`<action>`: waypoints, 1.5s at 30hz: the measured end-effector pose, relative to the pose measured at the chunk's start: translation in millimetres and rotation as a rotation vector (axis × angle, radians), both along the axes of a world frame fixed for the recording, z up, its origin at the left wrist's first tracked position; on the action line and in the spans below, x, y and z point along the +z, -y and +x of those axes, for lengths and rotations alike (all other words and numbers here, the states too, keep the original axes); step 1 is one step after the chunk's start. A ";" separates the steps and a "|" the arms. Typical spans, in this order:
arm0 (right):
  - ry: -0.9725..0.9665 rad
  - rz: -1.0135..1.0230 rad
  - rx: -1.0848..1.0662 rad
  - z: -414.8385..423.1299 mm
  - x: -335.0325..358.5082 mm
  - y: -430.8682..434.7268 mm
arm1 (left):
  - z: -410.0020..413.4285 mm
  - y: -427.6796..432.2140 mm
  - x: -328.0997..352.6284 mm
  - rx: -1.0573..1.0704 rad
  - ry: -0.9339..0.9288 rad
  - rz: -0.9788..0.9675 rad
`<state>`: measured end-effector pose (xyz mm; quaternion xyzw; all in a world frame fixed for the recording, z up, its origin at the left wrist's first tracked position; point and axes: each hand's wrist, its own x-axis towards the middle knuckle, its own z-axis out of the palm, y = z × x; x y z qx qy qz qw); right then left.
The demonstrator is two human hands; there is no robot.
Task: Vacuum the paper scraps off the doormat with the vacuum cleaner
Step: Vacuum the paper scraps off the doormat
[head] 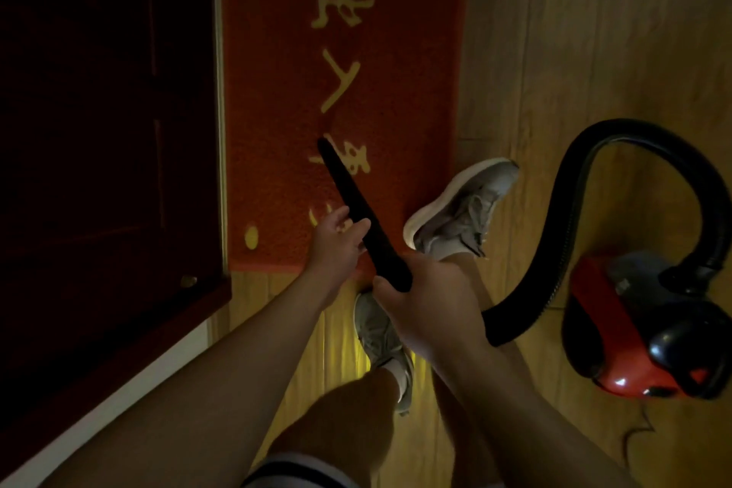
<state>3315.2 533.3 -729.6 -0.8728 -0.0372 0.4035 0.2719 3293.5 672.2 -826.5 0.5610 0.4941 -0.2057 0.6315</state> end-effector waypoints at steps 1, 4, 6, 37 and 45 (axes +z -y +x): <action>-0.002 0.001 0.021 -6.6 0.0 -1.5 | -9.3 -1.2 1.4 0.010 -0.004 0.015; -0.029 -0.003 0.055 -29.1 -2.6 -3.8 | -39.9 -3.8 3.4 0.007 -0.021 0.045; -0.041 -0.004 0.052 -45.0 -4.2 -2.8 | -56.1 -3.0 6.4 0.009 -0.037 0.055; -0.051 0.000 -0.049 -132.0 -0.2 224.1 | -116.1 218.5 11.0 -0.020 -0.064 -0.039; -0.053 0.027 -0.013 -160.4 -4.4 316.4 | -140.3 311.7 19.5 0.051 -0.071 -0.058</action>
